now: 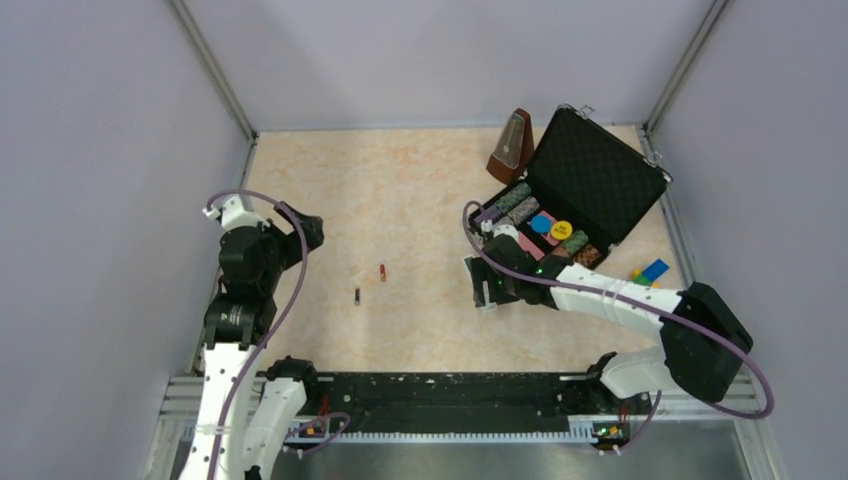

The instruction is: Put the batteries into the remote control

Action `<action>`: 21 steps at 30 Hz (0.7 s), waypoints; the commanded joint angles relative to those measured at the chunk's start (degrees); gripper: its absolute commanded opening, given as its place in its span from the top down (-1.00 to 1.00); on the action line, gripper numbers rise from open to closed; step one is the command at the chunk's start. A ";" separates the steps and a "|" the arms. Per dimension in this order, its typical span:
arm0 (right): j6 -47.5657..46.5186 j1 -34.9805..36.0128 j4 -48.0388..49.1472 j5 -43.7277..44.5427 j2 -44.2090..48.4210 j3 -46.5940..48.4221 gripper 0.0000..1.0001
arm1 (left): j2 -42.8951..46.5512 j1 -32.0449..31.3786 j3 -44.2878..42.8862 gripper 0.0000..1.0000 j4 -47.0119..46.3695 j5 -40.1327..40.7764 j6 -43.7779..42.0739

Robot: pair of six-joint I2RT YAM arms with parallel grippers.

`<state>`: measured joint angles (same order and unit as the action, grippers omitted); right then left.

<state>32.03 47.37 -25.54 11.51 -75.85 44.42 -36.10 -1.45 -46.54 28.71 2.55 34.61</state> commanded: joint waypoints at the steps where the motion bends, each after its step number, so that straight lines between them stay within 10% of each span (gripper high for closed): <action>1: -1.55 1.11 6.58 -0.07 -3.02 -0.20 -0.51 | -1.12 0.21 0.76 -0.91 -3.55 -1.40 0.67; 8: -2.50 2.44 7.75 1.71 -10.79 1.67 -0.38 | -0.25 0.20 2.53 -0.89 -3.91 -0.09 1.96; 21: -0.57 3.67 4.29 2.16 -11.87 5.36 0.74 | -0.26 0.16 3.53 -0.90 -5.11 -9.06 -0.85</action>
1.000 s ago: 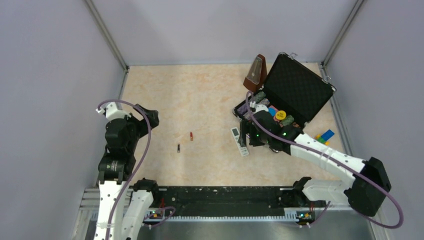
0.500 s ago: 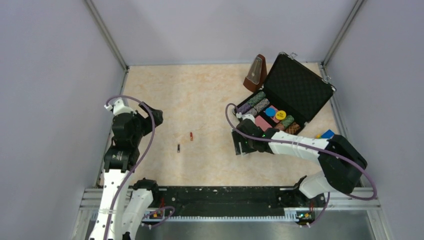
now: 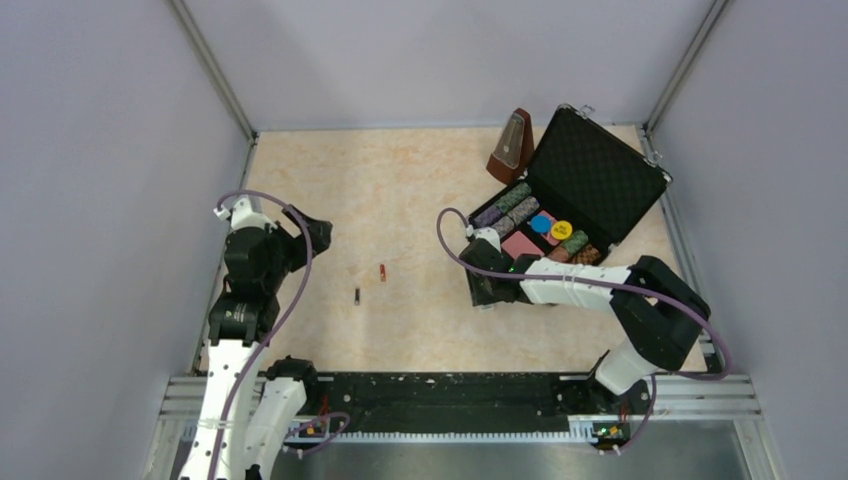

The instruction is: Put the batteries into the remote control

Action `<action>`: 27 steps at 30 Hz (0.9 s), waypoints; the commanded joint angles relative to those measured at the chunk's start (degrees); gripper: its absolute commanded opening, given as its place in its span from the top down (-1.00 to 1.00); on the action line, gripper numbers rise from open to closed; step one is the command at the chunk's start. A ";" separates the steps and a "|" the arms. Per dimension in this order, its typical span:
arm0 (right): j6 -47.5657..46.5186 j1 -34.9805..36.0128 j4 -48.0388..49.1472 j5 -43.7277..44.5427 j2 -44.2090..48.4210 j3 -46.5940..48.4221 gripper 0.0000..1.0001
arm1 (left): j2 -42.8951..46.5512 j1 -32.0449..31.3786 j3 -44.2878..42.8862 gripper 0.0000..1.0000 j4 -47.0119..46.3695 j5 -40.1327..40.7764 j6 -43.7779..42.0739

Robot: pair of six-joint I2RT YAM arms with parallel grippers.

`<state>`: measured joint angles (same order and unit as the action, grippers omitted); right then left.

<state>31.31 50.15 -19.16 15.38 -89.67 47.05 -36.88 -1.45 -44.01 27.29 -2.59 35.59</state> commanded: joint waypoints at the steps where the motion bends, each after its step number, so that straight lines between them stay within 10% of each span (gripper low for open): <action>1: -0.11 0.87 -2.70 -2.59 2.74 3.55 0.76 | 0.54 0.21 1.37 -0.90 -4.34 -5.60 -2.17; 14: 14.53 -0.13 3.03 -32.24 7.57 27.36 0.78 | -7.82 -0.02 -5.72 -0.84 -21.83 -34.75 13.31; 27: 35.28 1.08 28.20 -49.69 7.29 28.36 0.80 | -5.18 -0.48 -1.60 -0.85 -44.80 -42.48 28.07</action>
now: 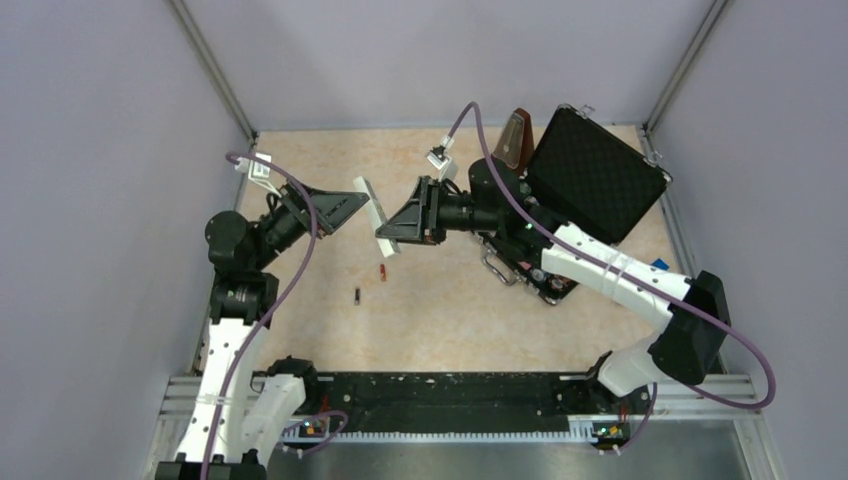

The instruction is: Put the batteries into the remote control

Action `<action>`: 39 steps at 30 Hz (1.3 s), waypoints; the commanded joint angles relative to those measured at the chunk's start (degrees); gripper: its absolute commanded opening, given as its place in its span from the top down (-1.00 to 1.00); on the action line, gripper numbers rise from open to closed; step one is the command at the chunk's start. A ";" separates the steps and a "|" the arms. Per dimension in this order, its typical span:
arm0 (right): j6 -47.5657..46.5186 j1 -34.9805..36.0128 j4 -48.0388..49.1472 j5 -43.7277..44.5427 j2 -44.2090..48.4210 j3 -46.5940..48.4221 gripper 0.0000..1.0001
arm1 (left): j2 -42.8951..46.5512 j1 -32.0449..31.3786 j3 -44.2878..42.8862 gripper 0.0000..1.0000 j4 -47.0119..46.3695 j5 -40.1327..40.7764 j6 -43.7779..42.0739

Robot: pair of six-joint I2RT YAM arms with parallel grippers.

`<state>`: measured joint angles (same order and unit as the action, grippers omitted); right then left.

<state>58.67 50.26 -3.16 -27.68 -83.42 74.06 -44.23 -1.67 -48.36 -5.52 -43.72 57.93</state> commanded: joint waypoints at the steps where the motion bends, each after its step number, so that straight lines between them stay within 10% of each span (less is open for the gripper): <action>1: 8.84 1.09 13.68 -7.29 1.06 1.01 0.80 | 2.32 -0.26 2.79 -0.85 -10.94 -0.78 5.12; 9: 10.67 2.03 16.05 -8.73 0.41 0.90 0.78 | 0.59 -0.65 2.82 -0.68 -10.99 -0.09 8.25; 17: 12.44 2.59 15.52 -7.78 -1.41 0.51 0.76 | 0.13 -0.90 5.08 0.18 -14.08 -1.00 12.03; 21: 11.40 2.64 11.74 -5.05 -1.57 0.16 0.64 | 0.56 -0.92 5.09 0.96 -12.20 -0.91 11.13; 27: 6.25 2.62 3.86 2.46 -0.09 -0.03 -0.45 | 1.26 -1.13 -1.39 1.00 11.02 8.48 0.34; 39: -20.67 14.21 -20.56 35.92 -8.11 17.94 -0.54 | -5.36 -1.14 -15.01 1.00 41.00 28.35 -6.37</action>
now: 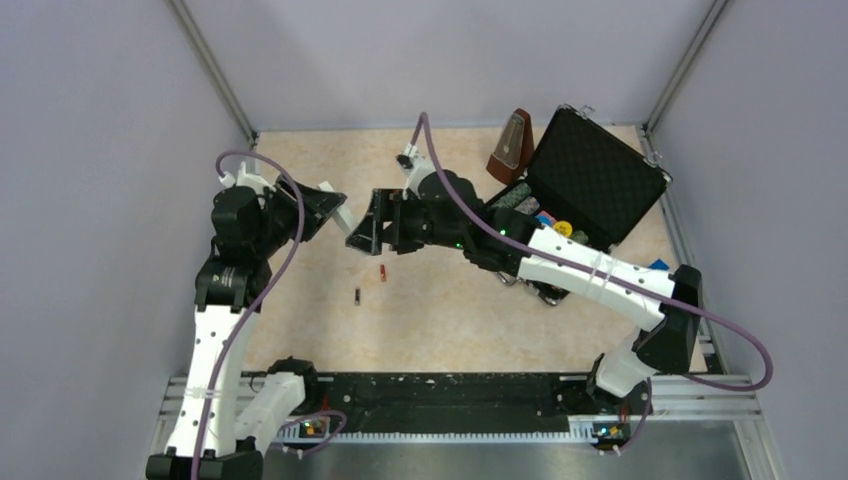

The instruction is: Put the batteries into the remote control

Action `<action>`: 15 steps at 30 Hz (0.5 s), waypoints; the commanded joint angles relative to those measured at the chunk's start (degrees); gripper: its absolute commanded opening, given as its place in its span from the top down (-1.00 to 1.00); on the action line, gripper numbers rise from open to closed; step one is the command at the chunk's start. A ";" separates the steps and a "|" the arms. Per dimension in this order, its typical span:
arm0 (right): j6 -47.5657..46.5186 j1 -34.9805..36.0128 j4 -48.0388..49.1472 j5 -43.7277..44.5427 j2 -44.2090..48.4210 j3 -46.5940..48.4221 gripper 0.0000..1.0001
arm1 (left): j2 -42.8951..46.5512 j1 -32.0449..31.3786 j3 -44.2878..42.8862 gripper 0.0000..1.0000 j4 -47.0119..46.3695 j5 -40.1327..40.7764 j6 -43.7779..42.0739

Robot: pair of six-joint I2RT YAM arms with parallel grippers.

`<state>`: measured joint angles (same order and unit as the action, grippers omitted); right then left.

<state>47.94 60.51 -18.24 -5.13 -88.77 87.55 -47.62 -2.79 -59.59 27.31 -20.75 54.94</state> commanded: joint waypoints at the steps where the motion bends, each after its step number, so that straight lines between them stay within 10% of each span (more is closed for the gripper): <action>1: -11.02 4.88 -5.18 14.97 -3.09 4.78 -0.54 | -2.31 -0.03 -4.00 1.00 9.07 5.98 -3.42; 15: -20.93 7.60 3.61 18.11 -9.68 2.81 -0.13 | -3.10 -0.03 0.52 1.00 10.06 4.95 -3.25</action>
<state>31.00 67.66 -21.41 11.64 -98.52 90.63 -51.16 -2.79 -60.93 38.22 -15.51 52.42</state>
